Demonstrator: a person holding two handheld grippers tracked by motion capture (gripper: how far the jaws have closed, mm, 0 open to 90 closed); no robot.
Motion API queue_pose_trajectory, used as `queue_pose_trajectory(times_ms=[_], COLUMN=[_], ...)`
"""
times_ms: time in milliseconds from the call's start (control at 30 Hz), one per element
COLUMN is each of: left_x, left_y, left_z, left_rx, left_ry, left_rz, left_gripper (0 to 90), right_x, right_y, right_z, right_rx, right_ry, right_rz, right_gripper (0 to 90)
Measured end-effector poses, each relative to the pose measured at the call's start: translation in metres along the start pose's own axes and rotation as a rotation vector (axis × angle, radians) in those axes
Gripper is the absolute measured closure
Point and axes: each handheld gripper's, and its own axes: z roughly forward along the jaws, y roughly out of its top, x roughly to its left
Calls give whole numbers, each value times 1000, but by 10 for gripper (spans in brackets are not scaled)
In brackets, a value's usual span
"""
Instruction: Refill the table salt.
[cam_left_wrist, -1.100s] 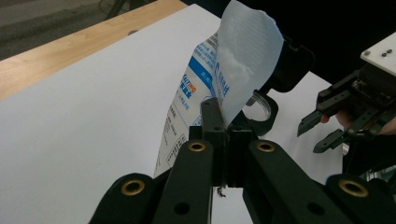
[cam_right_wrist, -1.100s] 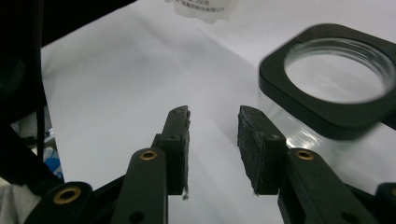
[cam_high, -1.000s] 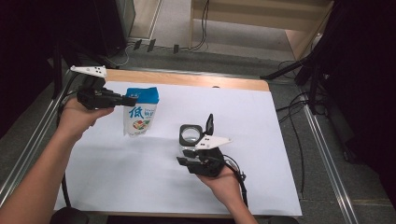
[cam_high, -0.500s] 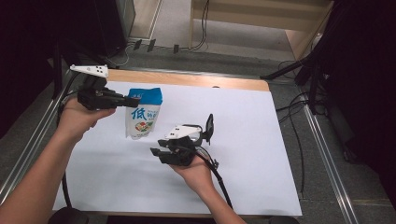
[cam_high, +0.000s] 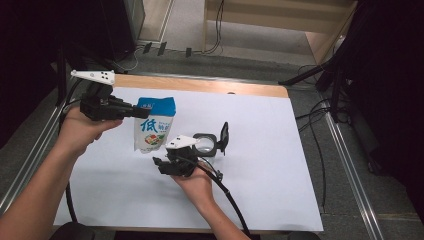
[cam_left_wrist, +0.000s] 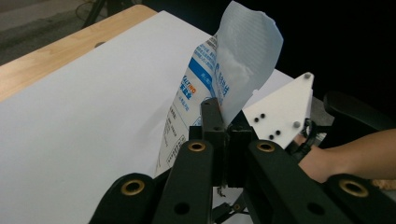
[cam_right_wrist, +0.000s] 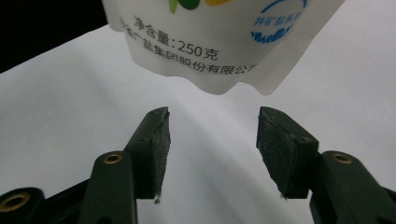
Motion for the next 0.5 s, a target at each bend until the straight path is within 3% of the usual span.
queue_pose_trajectory(times_ms=[267, 500], left_x=[-4, -6], left_y=[0, 0], left_z=[1, 3], left_rx=[24, 35], left_ry=[-26, -46], left_rz=[-18, -33], left_gripper=[900, 900], right_x=[-1, -1], right_y=[-2, -6], right_z=[10, 17], right_rx=[-58, -69], right_ry=[-2, -45], right_rz=[37, 39], right_gripper=[422, 417])
